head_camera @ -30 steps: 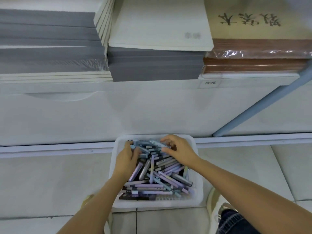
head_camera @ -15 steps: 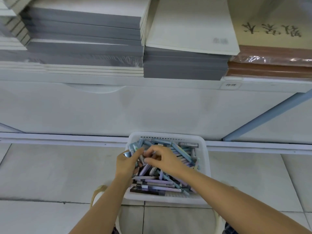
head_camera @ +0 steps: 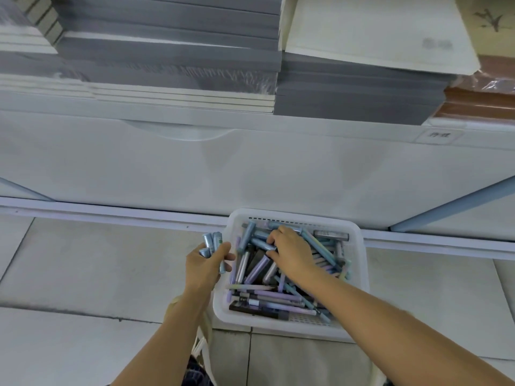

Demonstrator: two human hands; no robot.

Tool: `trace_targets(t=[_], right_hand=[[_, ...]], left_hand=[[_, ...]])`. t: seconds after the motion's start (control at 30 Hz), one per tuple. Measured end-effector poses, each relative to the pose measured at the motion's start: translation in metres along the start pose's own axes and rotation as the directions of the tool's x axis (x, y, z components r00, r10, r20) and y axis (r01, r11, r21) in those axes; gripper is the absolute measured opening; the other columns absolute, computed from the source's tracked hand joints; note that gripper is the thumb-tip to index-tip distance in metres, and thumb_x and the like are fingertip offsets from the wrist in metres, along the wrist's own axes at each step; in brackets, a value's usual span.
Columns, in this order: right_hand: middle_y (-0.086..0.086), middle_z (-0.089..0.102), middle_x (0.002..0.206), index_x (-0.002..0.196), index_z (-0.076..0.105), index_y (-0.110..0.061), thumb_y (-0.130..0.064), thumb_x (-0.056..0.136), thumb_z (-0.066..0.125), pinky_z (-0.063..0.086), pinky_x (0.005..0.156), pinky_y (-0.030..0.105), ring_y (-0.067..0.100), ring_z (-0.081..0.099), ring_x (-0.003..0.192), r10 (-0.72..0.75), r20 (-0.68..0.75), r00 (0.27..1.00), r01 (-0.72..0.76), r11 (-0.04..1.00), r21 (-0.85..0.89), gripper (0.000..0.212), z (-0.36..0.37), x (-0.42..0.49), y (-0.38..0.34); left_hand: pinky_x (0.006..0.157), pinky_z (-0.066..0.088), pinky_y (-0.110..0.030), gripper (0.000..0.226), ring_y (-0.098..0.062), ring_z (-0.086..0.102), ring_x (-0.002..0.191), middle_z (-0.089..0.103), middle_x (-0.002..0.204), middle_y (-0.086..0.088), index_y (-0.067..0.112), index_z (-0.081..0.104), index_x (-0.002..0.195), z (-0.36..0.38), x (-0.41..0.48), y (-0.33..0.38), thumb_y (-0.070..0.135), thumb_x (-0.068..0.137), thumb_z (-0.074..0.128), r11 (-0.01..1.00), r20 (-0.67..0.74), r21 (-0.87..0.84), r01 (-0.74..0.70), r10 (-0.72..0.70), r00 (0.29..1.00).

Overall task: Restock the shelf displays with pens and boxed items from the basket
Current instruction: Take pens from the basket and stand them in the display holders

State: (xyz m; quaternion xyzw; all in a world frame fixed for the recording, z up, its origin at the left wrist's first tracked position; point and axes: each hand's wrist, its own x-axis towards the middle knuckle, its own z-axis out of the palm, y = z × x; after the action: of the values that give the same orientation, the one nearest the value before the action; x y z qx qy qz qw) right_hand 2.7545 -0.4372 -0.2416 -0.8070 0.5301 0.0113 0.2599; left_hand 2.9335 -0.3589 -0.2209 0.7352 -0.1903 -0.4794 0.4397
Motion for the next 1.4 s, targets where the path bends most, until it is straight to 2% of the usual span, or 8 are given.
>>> trace_targets(t=[0.27, 0.43, 0.6, 0.73, 0.93, 1.03, 1.2, 1.4], right_hand=[[-0.002, 0.065, 0.097, 0.108, 0.064, -0.015, -0.021, 0.091, 0.066, 0.047, 0.074, 0.019, 0.008, 0.058, 0.083, 0.051, -0.045, 0.998, -0.017, 0.825, 0.566, 0.017, -0.035, -0.018, 0.0], [0.001, 0.064, 0.089, 0.1, 0.062, -0.012, -0.015, 0.088, 0.07, 0.05, 0.07, 0.021, 0.004, 0.056, 0.073, -0.047, -0.09, 0.995, 0.097, 0.698, 0.709, 0.015, -0.082, -0.035, -0.024], [0.002, 0.064, 0.083, 0.089, 0.057, -0.019, -0.015, 0.082, 0.076, 0.043, 0.063, 0.016, -0.002, 0.052, 0.064, -0.171, -0.175, 0.969, 0.245, 0.717, 0.652, 0.021, -0.163, -0.052, -0.046], [0.013, 0.066, 0.092, 0.093, 0.06, -0.02, -0.019, 0.086, 0.073, 0.048, 0.072, 0.027, 0.009, 0.059, 0.076, -0.324, -0.153, 0.934, 0.347, 0.708, 0.616, 0.015, -0.239, -0.074, -0.061], [-0.009, 0.059, 0.097, 0.124, 0.058, -0.026, -0.02, 0.096, 0.058, 0.053, 0.075, 0.025, 0.019, 0.061, 0.084, -0.382, -0.432, 0.817, 0.573, 0.627, 0.528, 0.029, -0.336, -0.121, -0.088], [-0.02, 0.062, 0.099, 0.118, 0.063, -0.025, -0.018, 0.095, 0.061, 0.048, 0.081, 0.022, 0.003, 0.058, 0.09, -0.427, -0.529, 0.733, 0.657, 0.647, 0.388, 0.024, -0.377, -0.146, -0.096], [0.009, 0.066, 0.103, 0.111, 0.061, -0.015, -0.009, 0.095, 0.058, 0.053, 0.074, 0.024, 0.007, 0.062, 0.087, -0.334, -0.734, 0.592, 0.742, 0.58, 0.335, 0.018, -0.442, -0.186, -0.094], [0.013, 0.062, 0.095, 0.112, 0.058, -0.006, -0.007, 0.097, 0.055, 0.05, 0.065, 0.023, 0.015, 0.06, 0.077, -0.108, -0.887, 0.449, 0.719, 0.633, 0.287, 0.015, -0.517, -0.203, -0.063]], left_hand=[[0.045, 0.035, -0.026, 0.026, -0.016, 0.043, 0.047, 0.05, 0.052, -0.005, 0.009, 0.056, 0.066, 0.02, -0.011, 0.018, 0.015, 0.086, 0.071, 0.999, 0.076, -0.029, -0.018, 0.02, 0.997], [0.036, 0.034, -0.016, 0.018, -0.006, 0.043, 0.037, 0.052, 0.046, 0.004, 0.012, 0.06, 0.074, 0.046, -0.042, 0.066, 0.016, 0.087, 0.071, 0.978, 0.099, -0.164, -0.129, 0.146, 0.984], [0.034, 0.029, -0.016, 0.022, -0.007, 0.037, 0.036, 0.045, 0.053, -0.008, 0.012, 0.056, 0.072, 0.049, -0.079, 0.126, 0.015, 0.088, 0.07, 0.926, 0.092, -0.254, -0.279, 0.31, 0.946], [0.036, 0.031, -0.019, 0.023, -0.009, 0.04, 0.037, 0.05, 0.048, -0.005, 0.011, 0.057, 0.07, 0.044, -0.114, 0.177, 0.016, 0.089, 0.068, 0.842, 0.079, -0.246, -0.481, 0.512, 0.856], [0.036, 0.032, -0.016, 0.016, -0.006, 0.041, 0.037, 0.051, 0.047, 0.003, 0.013, 0.057, 0.079, 0.043, -0.173, 0.261, 0.017, 0.089, 0.069, 0.706, 0.237, -0.227, -0.671, 0.708, 0.665], [0.036, 0.033, -0.018, 0.016, -0.006, 0.043, 0.038, 0.052, 0.048, 0.003, 0.016, 0.058, 0.079, 0.048, -0.203, 0.298, 0.021, 0.086, 0.071, 0.654, 0.265, -0.231, -0.721, 0.755, 0.6], [0.039, 0.031, -0.02, 0.025, -0.01, 0.039, 0.04, 0.048, 0.048, 0.002, 0.018, 0.06, 0.081, 0.058, -0.247, 0.351, 0.038, 0.078, 0.075, 0.596, 0.317, -0.349, -0.723, 0.801, 0.508], [0.04, 0.034, -0.02, 0.041, -0.01, 0.046, 0.045, 0.055, 0.055, 0.006, 0.018, 0.052, 0.076, 0.081, -0.276, 0.402, 0.05, 0.071, 0.076, 0.557, 0.386, -0.419, -0.717, 0.824, 0.415]])
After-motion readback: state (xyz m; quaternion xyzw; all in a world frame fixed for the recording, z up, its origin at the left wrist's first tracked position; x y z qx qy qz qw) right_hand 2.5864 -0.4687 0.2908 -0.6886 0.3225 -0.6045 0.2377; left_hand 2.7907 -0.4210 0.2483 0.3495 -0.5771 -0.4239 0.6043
